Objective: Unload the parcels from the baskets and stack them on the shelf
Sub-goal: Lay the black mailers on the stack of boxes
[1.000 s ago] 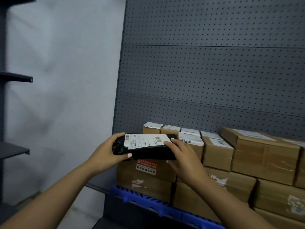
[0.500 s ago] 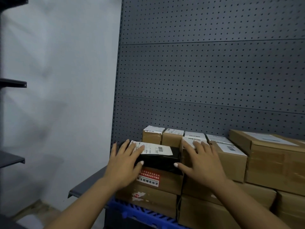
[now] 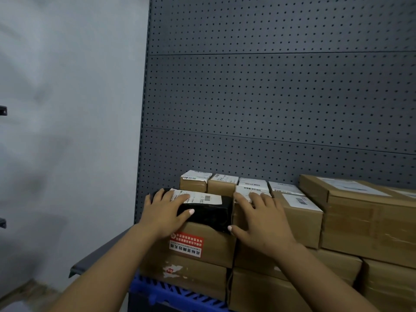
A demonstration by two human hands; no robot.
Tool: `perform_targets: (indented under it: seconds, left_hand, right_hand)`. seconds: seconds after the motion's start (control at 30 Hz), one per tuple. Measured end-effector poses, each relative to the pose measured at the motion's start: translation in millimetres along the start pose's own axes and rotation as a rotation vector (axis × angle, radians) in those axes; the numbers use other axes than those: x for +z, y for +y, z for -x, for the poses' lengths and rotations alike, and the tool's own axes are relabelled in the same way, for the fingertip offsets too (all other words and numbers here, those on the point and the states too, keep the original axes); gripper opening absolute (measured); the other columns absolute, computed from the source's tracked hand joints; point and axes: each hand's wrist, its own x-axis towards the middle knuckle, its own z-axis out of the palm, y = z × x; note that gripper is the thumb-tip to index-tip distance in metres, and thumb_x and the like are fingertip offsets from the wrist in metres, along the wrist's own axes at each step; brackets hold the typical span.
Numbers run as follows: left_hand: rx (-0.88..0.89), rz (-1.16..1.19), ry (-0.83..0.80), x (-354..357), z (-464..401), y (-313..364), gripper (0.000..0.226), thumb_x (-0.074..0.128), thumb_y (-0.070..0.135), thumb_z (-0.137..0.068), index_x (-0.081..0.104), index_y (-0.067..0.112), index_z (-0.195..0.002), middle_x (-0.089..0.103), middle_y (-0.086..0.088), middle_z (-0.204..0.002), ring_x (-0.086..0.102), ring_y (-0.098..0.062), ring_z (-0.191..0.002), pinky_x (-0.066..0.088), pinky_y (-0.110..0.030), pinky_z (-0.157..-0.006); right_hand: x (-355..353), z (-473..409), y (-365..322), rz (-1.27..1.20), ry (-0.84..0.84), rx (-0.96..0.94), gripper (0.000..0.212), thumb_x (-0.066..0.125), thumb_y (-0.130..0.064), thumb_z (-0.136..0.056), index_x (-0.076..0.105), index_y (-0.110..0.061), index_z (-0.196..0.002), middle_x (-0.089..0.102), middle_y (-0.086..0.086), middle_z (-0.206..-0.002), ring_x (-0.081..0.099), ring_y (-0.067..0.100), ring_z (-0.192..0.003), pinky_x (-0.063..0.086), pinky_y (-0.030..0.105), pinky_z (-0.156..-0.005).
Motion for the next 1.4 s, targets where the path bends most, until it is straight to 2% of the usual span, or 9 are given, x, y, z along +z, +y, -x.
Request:
perform_targets:
  seconds: [0.17, 0.33, 0.47, 0.63, 0.77, 1.0, 1.1, 1.2, 1.4]
  left_hand:
    - [0.007, 0.018, -0.001, 6.3, -4.8, 0.9, 0.066, 0.023, 0.073, -0.088, 0.019, 0.043, -0.147, 0.012, 0.0, -0.16, -0.002, -0.026, -0.147, -0.002, -0.053, -0.117]
    - [0.014, 0.006, 0.007, 10.8, -5.1, 1.1, 0.121, -0.02, 0.094, -0.045, 0.018, 0.043, -0.148, 0.012, -0.001, -0.16, -0.005, -0.027, -0.147, -0.006, -0.052, -0.115]
    - [0.027, -0.041, 0.033, 8.4, -4.1, 1.4, 0.121, -0.025, 0.091, -0.047, 0.017, 0.041, -0.149, 0.011, -0.005, -0.16, -0.001, -0.026, -0.147, -0.005, -0.049, -0.117]
    - [0.148, -0.069, 0.165, 2.9, 10.3, 22.3, 0.096, -0.015, 0.082, -0.068, 0.006, 0.039, -0.152, 0.004, -0.006, -0.161, 0.003, -0.022, -0.147, -0.004, -0.039, -0.116]
    - [0.245, -0.039, 0.085, 5.9, 23.7, 45.1, 0.083, -0.003, 0.077, -0.075, -0.002, 0.042, -0.15, 0.01, 0.0, -0.16, 0.004, -0.019, -0.147, 0.004, -0.037, -0.118]
    - [0.214, -0.035, 0.021, 8.1, 18.9, 45.6, 0.098, -0.015, 0.086, -0.063, -0.01, 0.04, -0.15, 0.001, -0.001, -0.161, -0.007, -0.019, -0.147, 0.002, -0.041, -0.118]
    - [0.265, 0.019, 0.064, -4.0, 35.5, 69.6, 0.088, 0.007, 0.082, -0.079, -0.004, 0.034, -0.152, 0.0, -0.002, -0.161, -0.003, -0.019, -0.147, 0.007, -0.041, -0.12]
    - [0.396, 0.111, 0.132, -14.9, 65.6, 102.2, 0.075, 0.04, 0.059, -0.093, 0.009, 0.027, -0.153, 0.013, -0.004, -0.159, 0.012, -0.022, -0.146, 0.016, -0.039, -0.119]
    - [0.647, 0.22, 0.037, 13.1, 126.4, 170.5, 0.078, 0.035, 0.063, -0.084, 0.03, 0.019, -0.148, 0.037, -0.007, -0.15, 0.037, -0.025, -0.134, 0.031, -0.037, -0.11]
  right_hand:
    - [-1.8, -1.2, 0.0, 0.016, 0.001, -0.009, 0.081, 0.042, -0.07, -0.085, 0.008, -0.035, -0.149, 0.026, 0.004, -0.153, 0.021, 0.028, -0.14, 0.016, 0.045, -0.116]
    - [0.2, 1.2, -0.9, 0.005, 0.026, -0.006, 0.08, 0.041, -0.069, -0.085, 0.009, -0.034, -0.149, 0.028, 0.005, -0.151, 0.022, 0.029, -0.139, 0.017, 0.045, -0.115]
    - [-1.0, 1.8, -1.6, 0.008, 0.024, -0.014, 0.08, 0.04, -0.067, -0.086, 0.006, -0.033, -0.15, 0.026, 0.006, -0.151, 0.02, 0.029, -0.14, 0.014, 0.045, -0.117]
    - [-6.0, 1.9, 2.0, 0.011, -0.024, -0.036, 0.086, 0.039, -0.069, -0.086, -0.003, -0.032, -0.151, 0.017, 0.009, -0.157, 0.011, 0.029, -0.145, 0.006, 0.047, -0.119]
    - [-10.2, 3.0, 1.4, -0.034, -0.035, -0.026, 0.087, 0.036, -0.069, -0.088, -0.01, -0.031, -0.151, 0.002, 0.009, -0.161, -0.004, 0.026, -0.148, -0.006, 0.045, -0.117]
    - [-34.8, 42.5, 8.9, -0.122, 0.107, -0.13, 0.077, 0.038, -0.059, -0.094, -0.005, -0.032, -0.152, 0.0, 0.003, -0.162, -0.008, 0.019, -0.148, -0.014, 0.033, -0.111]
    - [-40.4, 85.1, 26.5, -0.146, 0.12, -0.167, 0.074, 0.036, -0.059, -0.092, 0.001, -0.032, -0.152, 0.007, 0.002, -0.161, -0.003, 0.018, -0.148, -0.006, 0.033, -0.115]
    - [-38.8, 137.7, 53.0, -0.096, 0.076, -0.158, 0.072, 0.036, -0.059, -0.089, 0.017, -0.028, -0.151, 0.027, 0.007, -0.156, 0.017, 0.022, -0.146, 0.012, 0.038, -0.115]
    - [-17.0, 252.3, 109.4, -0.013, -0.075, -0.05, 0.072, 0.041, -0.059, -0.089, 0.03, -0.021, -0.149, 0.035, 0.012, -0.152, 0.026, 0.028, -0.143, 0.021, 0.042, -0.114]
